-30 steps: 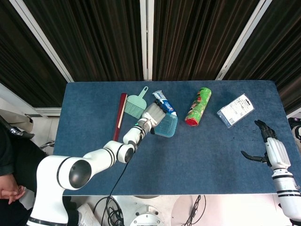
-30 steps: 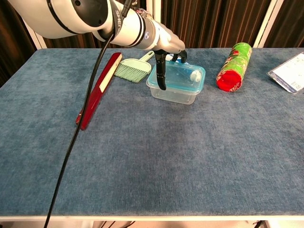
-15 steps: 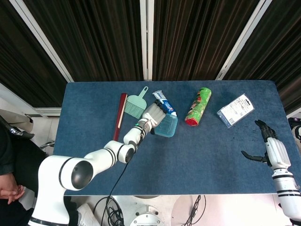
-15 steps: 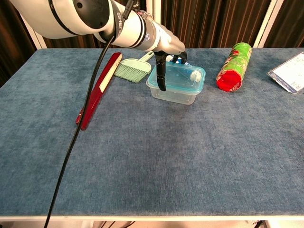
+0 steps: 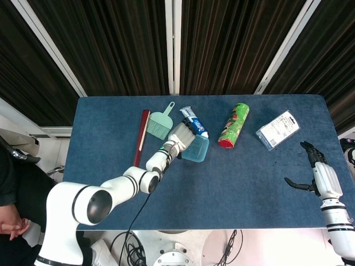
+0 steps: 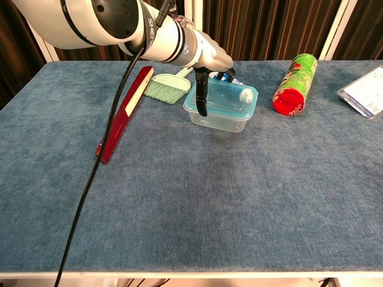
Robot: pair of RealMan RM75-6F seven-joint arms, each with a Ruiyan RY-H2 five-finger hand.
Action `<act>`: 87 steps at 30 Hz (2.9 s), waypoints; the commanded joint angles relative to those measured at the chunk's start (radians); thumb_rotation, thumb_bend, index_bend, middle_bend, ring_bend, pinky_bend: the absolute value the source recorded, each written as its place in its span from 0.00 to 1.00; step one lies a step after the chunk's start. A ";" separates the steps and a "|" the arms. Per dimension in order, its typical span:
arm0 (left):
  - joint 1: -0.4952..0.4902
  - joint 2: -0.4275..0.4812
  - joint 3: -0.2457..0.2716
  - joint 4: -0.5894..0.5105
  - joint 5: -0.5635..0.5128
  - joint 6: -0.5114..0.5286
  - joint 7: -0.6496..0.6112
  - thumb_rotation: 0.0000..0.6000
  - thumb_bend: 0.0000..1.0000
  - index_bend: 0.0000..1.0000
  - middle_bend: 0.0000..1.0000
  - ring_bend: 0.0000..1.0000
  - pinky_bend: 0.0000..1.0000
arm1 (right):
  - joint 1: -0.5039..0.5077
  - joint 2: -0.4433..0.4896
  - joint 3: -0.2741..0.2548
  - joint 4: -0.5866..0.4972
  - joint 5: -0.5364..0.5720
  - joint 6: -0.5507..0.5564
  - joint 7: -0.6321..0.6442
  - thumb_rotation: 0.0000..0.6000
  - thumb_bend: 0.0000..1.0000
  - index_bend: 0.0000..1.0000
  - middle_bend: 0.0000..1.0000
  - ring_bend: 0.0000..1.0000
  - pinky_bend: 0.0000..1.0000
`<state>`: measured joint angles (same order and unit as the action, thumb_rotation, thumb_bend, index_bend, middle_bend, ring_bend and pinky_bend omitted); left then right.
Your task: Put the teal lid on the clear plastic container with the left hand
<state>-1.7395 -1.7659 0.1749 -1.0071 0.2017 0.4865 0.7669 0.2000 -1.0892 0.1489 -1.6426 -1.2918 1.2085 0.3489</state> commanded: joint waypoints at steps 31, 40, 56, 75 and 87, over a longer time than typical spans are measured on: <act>-0.025 0.036 0.018 -0.081 -0.104 0.033 0.014 0.40 0.13 0.04 0.00 0.00 0.00 | -0.005 -0.003 0.001 -0.003 -0.010 0.012 0.004 1.00 0.09 0.00 0.00 0.00 0.00; 0.019 0.087 -0.017 -0.146 0.002 0.054 -0.041 0.36 0.13 0.04 0.00 0.00 0.00 | -0.006 -0.003 -0.001 -0.009 -0.018 0.017 0.000 1.00 0.09 0.00 0.00 0.00 0.00; 0.270 0.246 -0.114 -0.471 0.484 0.282 -0.250 0.37 0.09 0.25 0.15 0.00 0.00 | 0.005 -0.011 -0.001 -0.003 -0.036 0.015 0.001 1.00 0.09 0.00 0.00 0.00 0.00; 0.338 0.169 -0.112 -0.438 0.504 0.298 -0.122 0.37 0.09 0.28 0.15 0.00 0.00 | 0.005 -0.010 -0.006 -0.011 -0.041 0.020 -0.002 1.00 0.09 0.00 0.00 0.00 0.00; 0.366 0.134 -0.126 -0.398 0.497 0.270 -0.097 0.38 0.09 0.28 0.15 0.00 0.00 | 0.002 -0.011 -0.009 -0.009 -0.037 0.022 -0.002 1.00 0.09 0.00 0.00 0.00 0.00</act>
<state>-1.3739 -1.6308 0.0491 -1.4057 0.6993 0.7578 0.6689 0.2021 -1.1006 0.1402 -1.6520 -1.3289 1.2309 0.3467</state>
